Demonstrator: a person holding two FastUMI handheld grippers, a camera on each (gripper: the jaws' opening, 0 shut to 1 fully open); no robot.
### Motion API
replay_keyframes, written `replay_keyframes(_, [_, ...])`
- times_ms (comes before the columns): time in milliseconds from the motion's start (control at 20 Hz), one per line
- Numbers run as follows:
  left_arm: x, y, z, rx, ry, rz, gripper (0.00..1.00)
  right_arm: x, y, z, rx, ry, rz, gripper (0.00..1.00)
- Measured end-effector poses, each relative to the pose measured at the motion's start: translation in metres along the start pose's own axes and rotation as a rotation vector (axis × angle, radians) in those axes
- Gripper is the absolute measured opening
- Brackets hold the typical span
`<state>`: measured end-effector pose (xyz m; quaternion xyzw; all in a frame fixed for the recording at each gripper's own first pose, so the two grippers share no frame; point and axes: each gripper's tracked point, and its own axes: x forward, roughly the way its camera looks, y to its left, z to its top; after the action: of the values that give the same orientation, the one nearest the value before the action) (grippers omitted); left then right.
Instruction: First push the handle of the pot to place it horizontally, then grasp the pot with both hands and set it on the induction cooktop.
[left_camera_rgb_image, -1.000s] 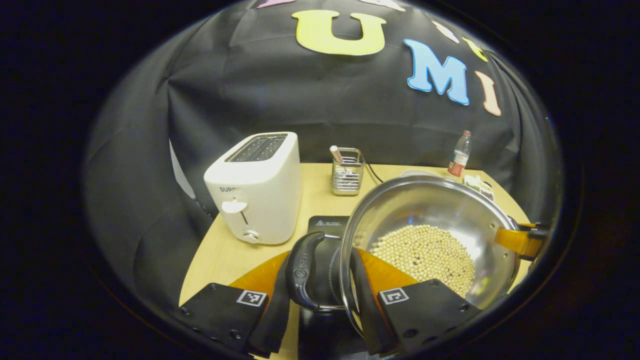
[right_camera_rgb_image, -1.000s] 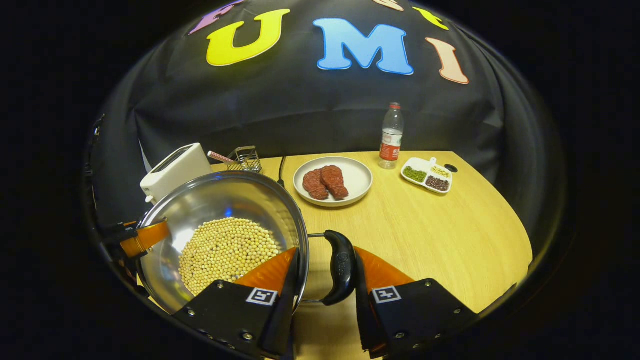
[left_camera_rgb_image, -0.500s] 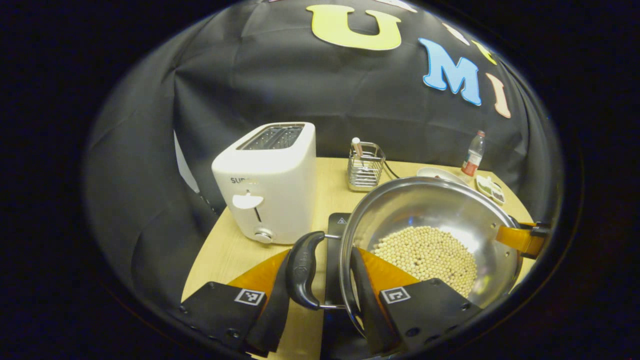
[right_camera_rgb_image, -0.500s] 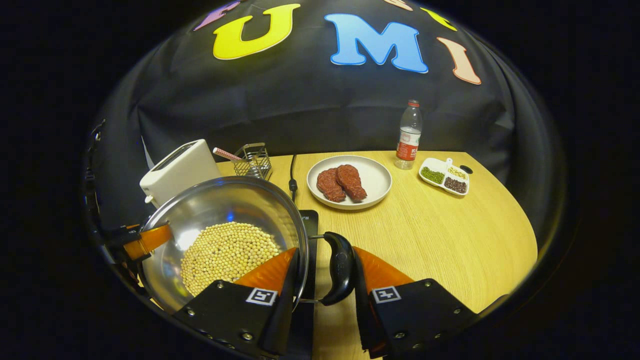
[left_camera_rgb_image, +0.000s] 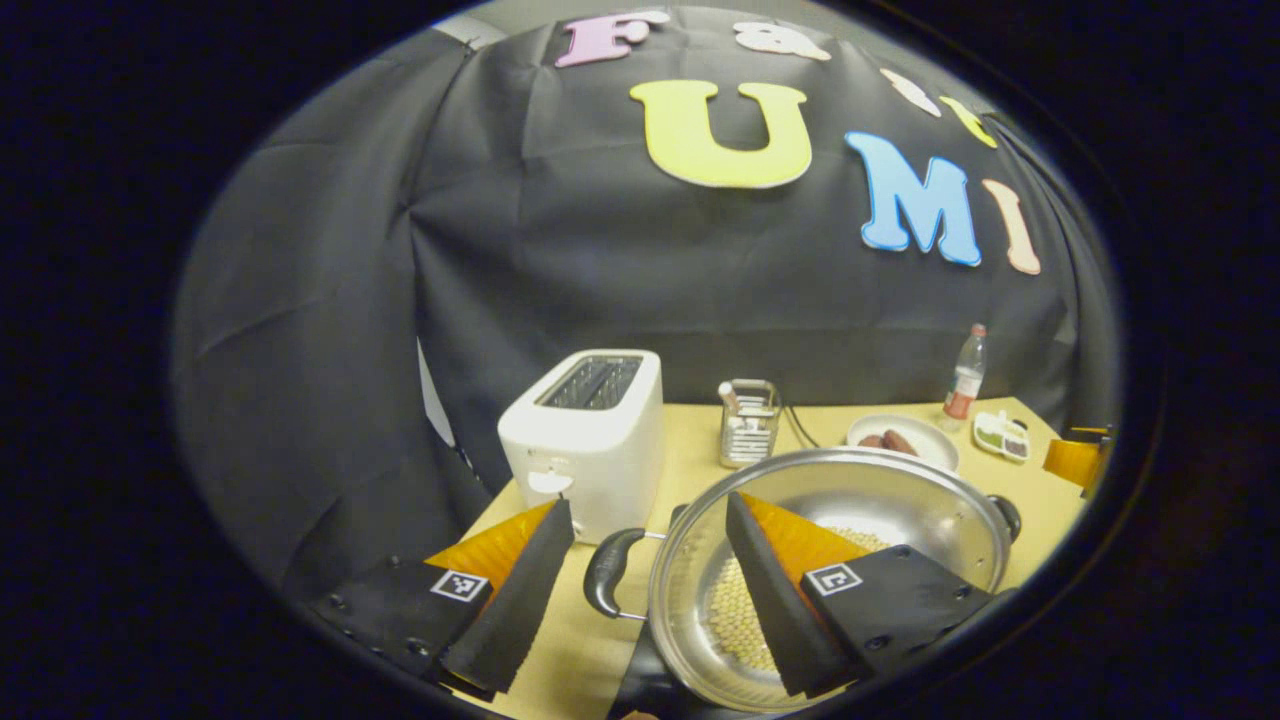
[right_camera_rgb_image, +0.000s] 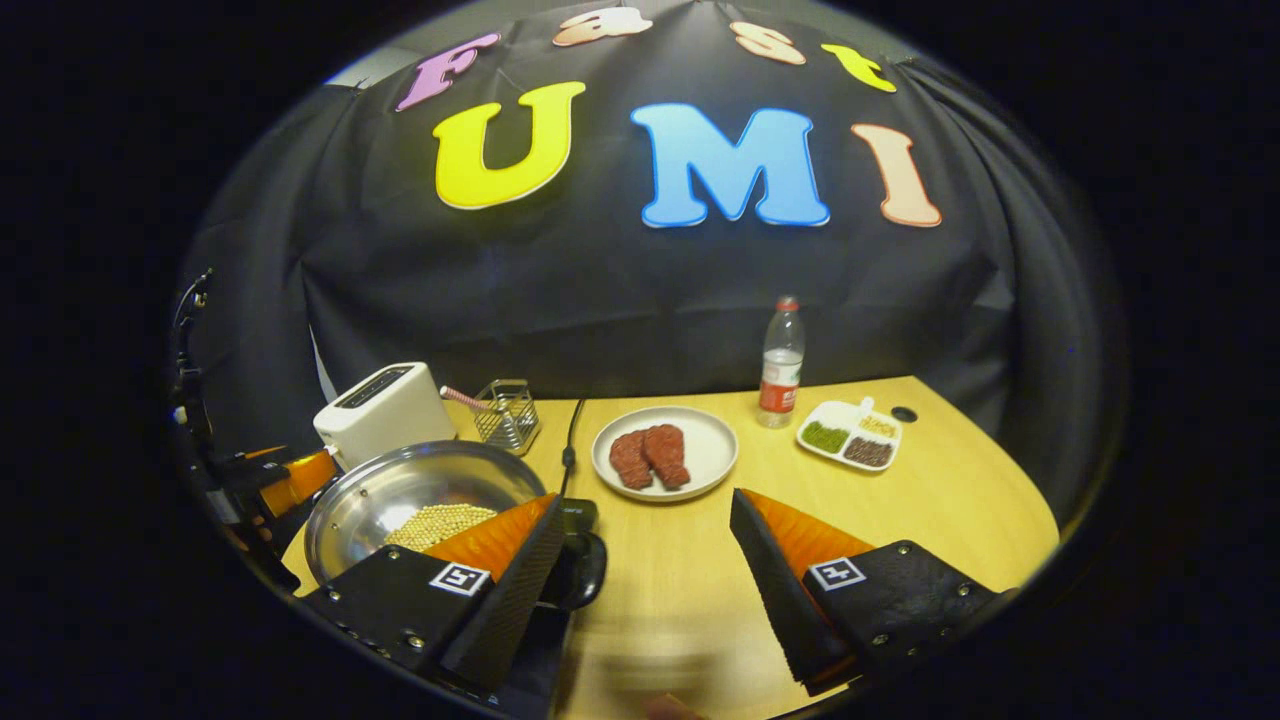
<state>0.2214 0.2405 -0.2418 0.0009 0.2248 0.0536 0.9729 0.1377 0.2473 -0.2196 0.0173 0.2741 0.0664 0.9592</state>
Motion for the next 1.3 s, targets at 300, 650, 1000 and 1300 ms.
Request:
replay_keyframes(300, [-0.092,-0.062,0.066,-0.025,-0.167,-0.02,0.99,-0.075,-0.08,0.041,-0.006,-0.118,-0.025,1.0])
replay_keyframes(650, [-0.207,-0.142,0.085,0.035,-0.266,-0.047,0.94,-0.17,-0.156,0.059,-0.07,-0.232,-0.032,0.99])
replay_keyframes(1000, [-0.318,-0.21,0.092,0.055,-0.342,-0.074,0.97,-0.257,-0.204,0.067,-0.078,-0.298,0.024,1.0])
replay_keyframes(1300, [-0.375,-0.229,0.106,0.042,-0.398,-0.101,0.92,-0.3,-0.217,0.079,-0.086,-0.368,0.006,1.0])
